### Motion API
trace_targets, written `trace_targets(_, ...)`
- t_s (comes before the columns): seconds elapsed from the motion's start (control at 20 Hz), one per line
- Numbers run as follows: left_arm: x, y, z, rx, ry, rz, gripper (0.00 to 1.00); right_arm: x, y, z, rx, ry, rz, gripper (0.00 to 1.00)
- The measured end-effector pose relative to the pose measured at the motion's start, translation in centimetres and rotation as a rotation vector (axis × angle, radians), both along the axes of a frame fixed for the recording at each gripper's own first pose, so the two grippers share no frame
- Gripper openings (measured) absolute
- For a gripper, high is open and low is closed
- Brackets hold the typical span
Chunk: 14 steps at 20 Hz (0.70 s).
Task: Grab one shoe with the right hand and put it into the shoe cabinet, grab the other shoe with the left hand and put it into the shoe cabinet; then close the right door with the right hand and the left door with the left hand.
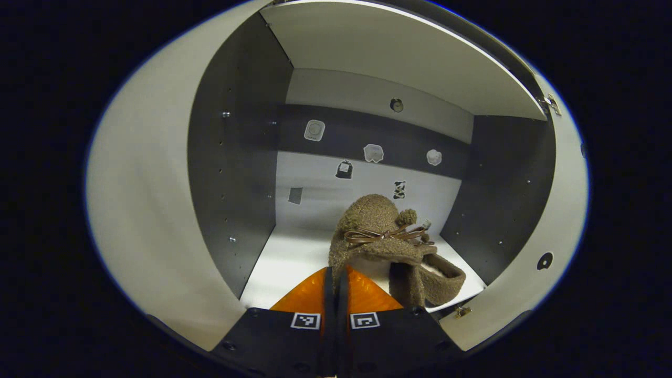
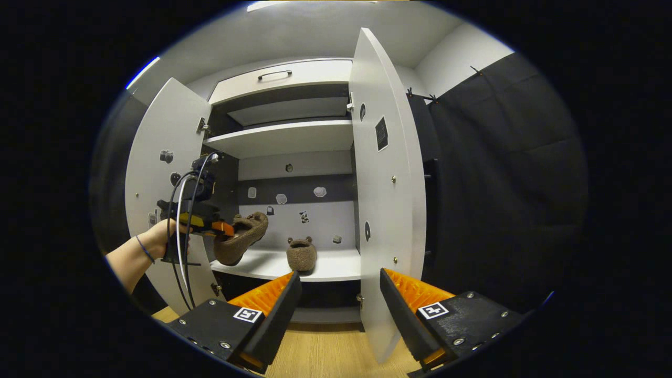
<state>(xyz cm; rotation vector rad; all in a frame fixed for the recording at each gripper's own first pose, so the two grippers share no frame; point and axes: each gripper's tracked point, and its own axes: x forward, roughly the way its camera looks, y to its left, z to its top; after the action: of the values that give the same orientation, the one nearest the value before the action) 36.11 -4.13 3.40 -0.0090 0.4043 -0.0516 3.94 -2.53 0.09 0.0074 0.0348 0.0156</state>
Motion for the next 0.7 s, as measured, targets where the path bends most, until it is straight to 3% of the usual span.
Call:
trace_targets(0.25,3.8,0.2,-3.3,-0.009,0.071,0.017,0.07,0.6,-0.1,-0.6,-0.004,0.017,-0.003,0.92)
trace_targets(0.3,4.2,0.3,-4.1,-0.014,0.089,0.02,0.06,0.7,-0.1,-0.7,-0.003,0.018,-0.003,0.87)
trace_targets(0.5,4.7,1.3,-7.0,-0.009,0.152,0.055,0.07,0.9,0.3,-1.3,0.001,0.03,0.001,0.92)
trace_targets(0.55,4.5,1.7,-7.3,0.003,0.161,0.064,0.08,1.1,0.4,-1.3,0.0,0.033,0.002,0.87)
trace_targets(0.65,4.3,1.6,-6.6,0.023,0.127,0.055,0.17,1.1,0.5,-1.6,-0.003,0.04,0.005,0.89)
trace_targets(0.7,4.0,1.7,-5.9,0.04,0.098,0.054,0.25,1.1,0.4,-1.6,-0.002,0.043,0.004,0.92)
